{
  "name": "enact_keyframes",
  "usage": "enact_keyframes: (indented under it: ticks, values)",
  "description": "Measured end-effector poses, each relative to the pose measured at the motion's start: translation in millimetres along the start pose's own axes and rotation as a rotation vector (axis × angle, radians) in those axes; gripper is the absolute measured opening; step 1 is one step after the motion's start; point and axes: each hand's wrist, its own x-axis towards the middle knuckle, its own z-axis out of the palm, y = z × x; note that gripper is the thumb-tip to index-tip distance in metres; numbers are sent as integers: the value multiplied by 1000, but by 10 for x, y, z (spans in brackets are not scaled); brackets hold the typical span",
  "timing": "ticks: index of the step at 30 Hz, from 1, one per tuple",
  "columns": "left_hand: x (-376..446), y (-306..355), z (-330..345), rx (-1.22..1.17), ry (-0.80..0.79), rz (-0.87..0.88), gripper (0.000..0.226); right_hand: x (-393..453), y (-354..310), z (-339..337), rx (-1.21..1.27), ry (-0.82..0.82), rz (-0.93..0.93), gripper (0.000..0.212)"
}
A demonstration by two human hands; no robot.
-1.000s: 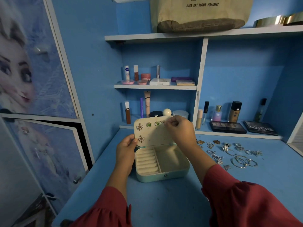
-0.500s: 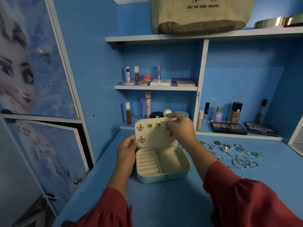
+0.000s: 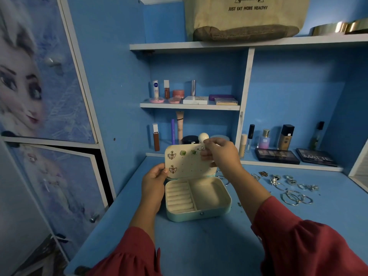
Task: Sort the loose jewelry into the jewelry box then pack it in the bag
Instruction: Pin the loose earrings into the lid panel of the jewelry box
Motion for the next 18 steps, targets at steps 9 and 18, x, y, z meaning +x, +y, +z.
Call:
enact_keyframes:
  ticks: [9,18]
  values:
    - [-4,22,-79,-57,-63,-62,21,-149,-77,-73,162,-36,120,9]
    - [46,-6,-200,-136,-166,-150,19,-303,-49,-149,269,-82,209,7]
